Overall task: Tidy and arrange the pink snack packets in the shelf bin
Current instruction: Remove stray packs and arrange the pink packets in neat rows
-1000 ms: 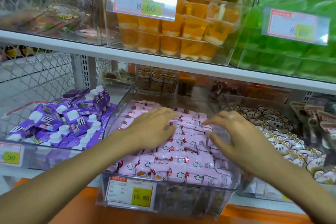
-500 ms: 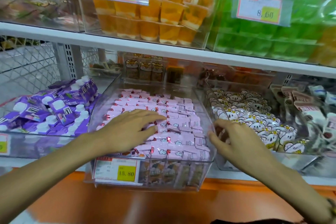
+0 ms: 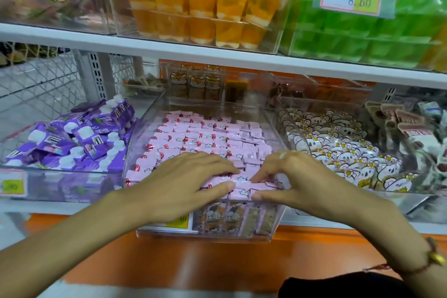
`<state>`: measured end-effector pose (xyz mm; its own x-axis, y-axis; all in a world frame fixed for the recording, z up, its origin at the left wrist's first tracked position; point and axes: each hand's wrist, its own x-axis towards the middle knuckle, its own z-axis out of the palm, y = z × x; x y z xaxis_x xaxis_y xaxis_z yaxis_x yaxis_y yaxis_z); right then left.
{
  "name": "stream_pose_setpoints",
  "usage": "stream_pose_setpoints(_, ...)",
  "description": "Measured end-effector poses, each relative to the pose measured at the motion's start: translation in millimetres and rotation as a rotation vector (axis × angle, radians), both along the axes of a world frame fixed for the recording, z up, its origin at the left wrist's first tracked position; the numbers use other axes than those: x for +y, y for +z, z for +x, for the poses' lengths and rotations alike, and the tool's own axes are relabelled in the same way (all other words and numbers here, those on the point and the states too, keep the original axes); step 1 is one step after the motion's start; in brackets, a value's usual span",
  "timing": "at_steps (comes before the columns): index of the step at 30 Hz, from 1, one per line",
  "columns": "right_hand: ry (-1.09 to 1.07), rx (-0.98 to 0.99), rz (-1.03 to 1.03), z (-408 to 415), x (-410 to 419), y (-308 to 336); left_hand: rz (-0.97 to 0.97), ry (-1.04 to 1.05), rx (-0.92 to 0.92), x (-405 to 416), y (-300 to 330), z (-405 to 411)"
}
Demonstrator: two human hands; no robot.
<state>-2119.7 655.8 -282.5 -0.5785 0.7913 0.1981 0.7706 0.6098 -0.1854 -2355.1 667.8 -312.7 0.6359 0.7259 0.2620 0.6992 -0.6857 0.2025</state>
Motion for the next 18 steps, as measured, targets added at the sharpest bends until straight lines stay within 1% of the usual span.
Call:
stream_pose_setpoints(3,0.021,0.050,0.007,0,0,-3,-0.002,0.058,-0.043,-1,0,6)
stream_pose_setpoints(7,0.019,0.131,-0.017,0,-3,-4,-0.006,0.082,-0.051,-3,1,11)
stream_pose_setpoints(11,-0.013,0.023,0.192,-5,-10,-11,-0.064,0.086,-0.070,-2,2,10)
stream_pose_setpoints(13,-0.043,0.044,0.284,-6,-12,-11,-0.066,0.092,-0.069,-3,1,10)
stream_pose_setpoints(15,-0.071,0.182,0.376,-7,-15,-8,-0.049,0.093,-0.062,-3,0,11)
stream_pose_setpoints(18,-0.133,0.594,0.553,-6,-14,1,-0.027,0.088,-0.051,-4,0,11)
